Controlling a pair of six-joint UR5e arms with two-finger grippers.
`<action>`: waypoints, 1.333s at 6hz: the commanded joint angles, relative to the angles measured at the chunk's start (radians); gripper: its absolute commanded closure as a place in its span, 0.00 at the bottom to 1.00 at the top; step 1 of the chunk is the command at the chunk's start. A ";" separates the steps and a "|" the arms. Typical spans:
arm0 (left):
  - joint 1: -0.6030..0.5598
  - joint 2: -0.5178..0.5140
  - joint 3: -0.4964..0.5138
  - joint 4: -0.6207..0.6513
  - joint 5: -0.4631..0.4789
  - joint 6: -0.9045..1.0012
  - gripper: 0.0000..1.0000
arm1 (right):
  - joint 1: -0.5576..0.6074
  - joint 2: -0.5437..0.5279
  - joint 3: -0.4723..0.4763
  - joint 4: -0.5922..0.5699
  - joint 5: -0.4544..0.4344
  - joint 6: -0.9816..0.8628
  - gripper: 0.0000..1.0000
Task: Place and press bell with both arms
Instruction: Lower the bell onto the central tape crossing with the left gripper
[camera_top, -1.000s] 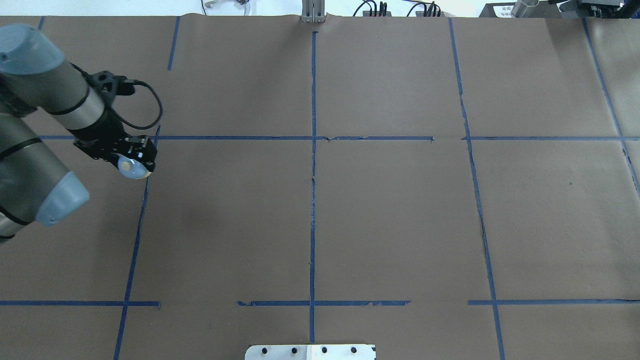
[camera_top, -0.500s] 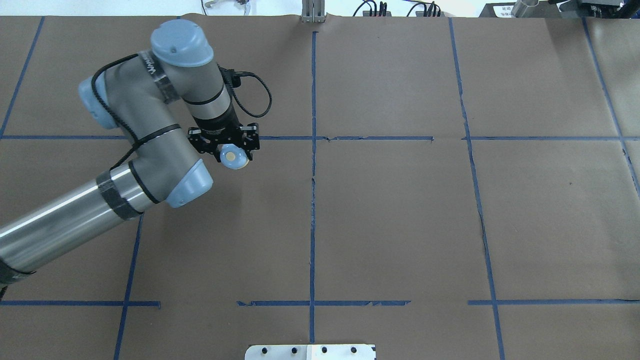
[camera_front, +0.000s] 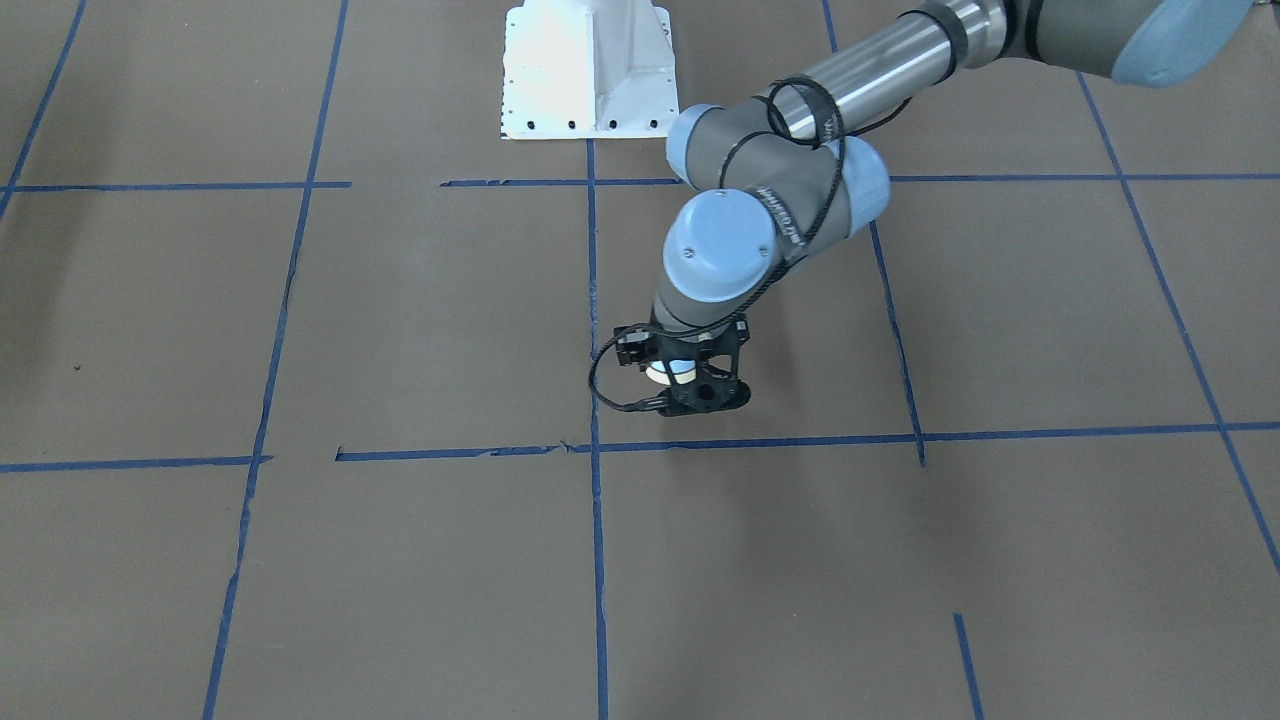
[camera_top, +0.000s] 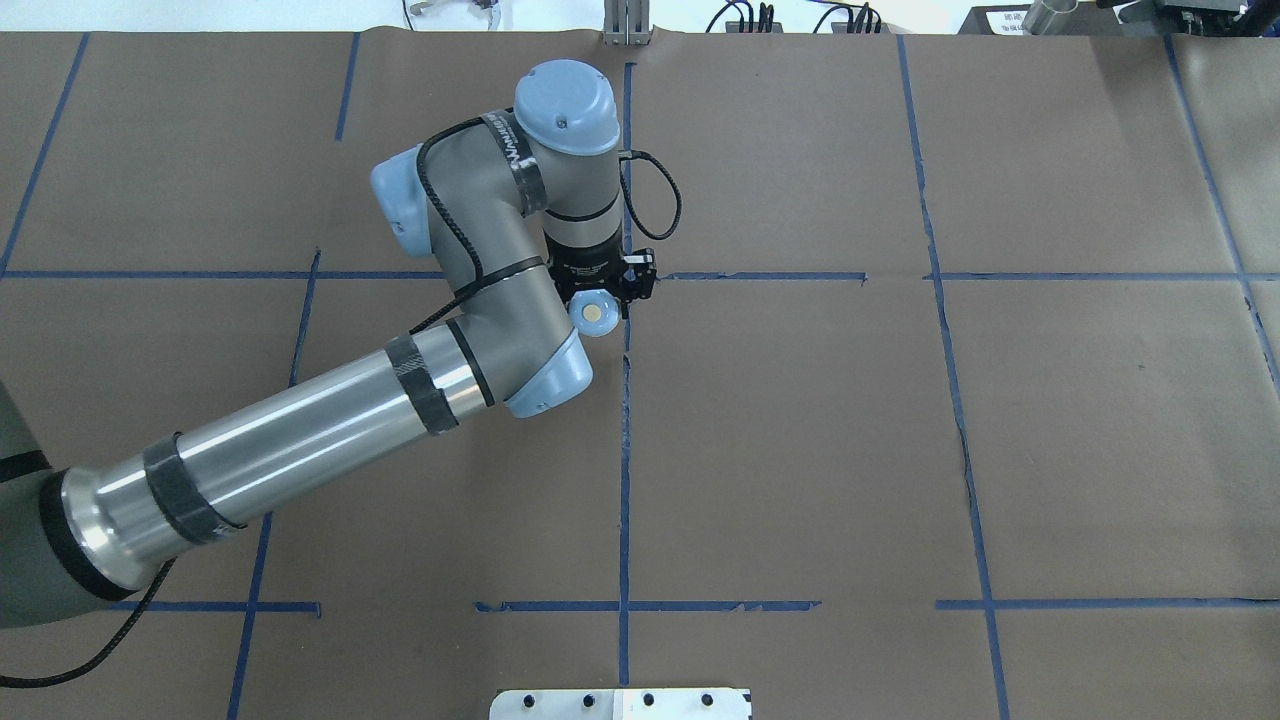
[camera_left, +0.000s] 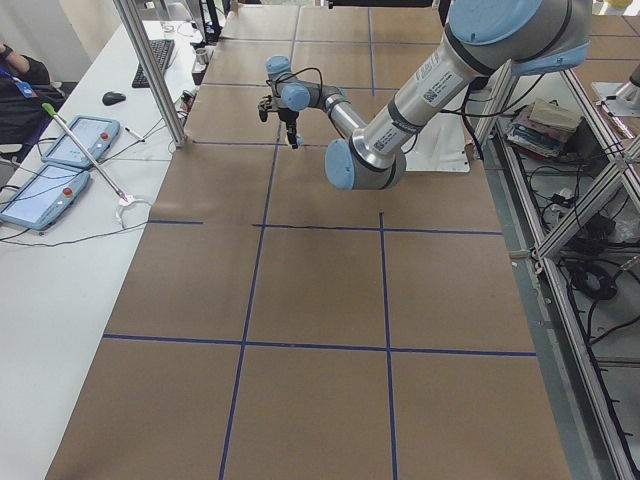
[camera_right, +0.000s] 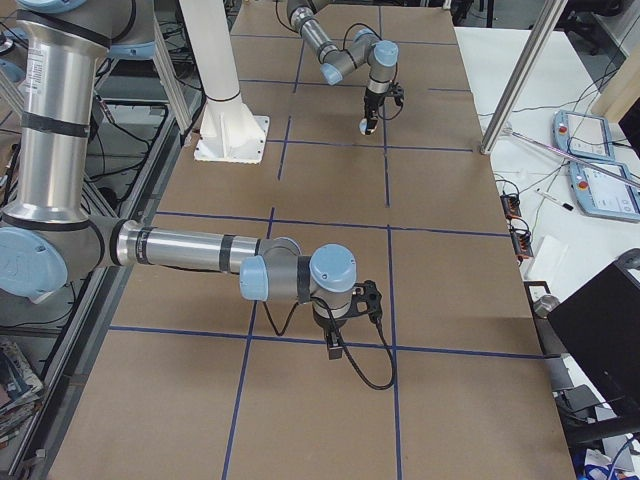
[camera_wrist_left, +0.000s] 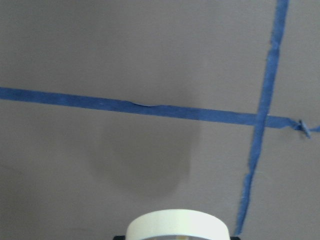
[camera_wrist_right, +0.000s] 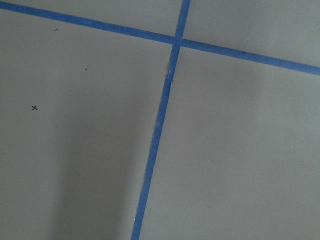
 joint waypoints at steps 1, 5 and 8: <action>0.019 -0.071 0.126 -0.064 0.013 -0.017 0.96 | -0.007 0.002 -0.002 0.003 0.001 0.010 0.00; 0.017 -0.065 0.140 -0.066 0.015 -0.006 0.95 | -0.007 0.002 0.000 0.004 0.002 0.012 0.00; 0.017 -0.066 0.154 -0.069 0.013 -0.006 0.80 | -0.007 0.002 0.000 0.006 0.002 0.012 0.00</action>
